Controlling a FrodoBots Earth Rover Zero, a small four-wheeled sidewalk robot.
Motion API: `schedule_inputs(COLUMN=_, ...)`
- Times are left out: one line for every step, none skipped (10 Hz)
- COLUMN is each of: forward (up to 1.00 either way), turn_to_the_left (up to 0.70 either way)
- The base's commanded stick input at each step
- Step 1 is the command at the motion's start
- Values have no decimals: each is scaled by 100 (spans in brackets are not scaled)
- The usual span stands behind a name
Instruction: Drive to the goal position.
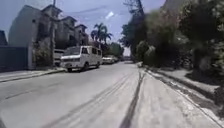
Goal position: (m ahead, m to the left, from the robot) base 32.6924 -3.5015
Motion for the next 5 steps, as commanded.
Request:
schedule_inputs(forward=100, turn_to_the_left=-37)
schedule_inputs(forward=100, turn_to_the_left=-18)
schedule_inputs(forward=100, turn_to_the_left=1)
schedule_inputs(forward=100, turn_to_the_left=3)
schedule_inputs(forward=100, turn_to_the_left=3)
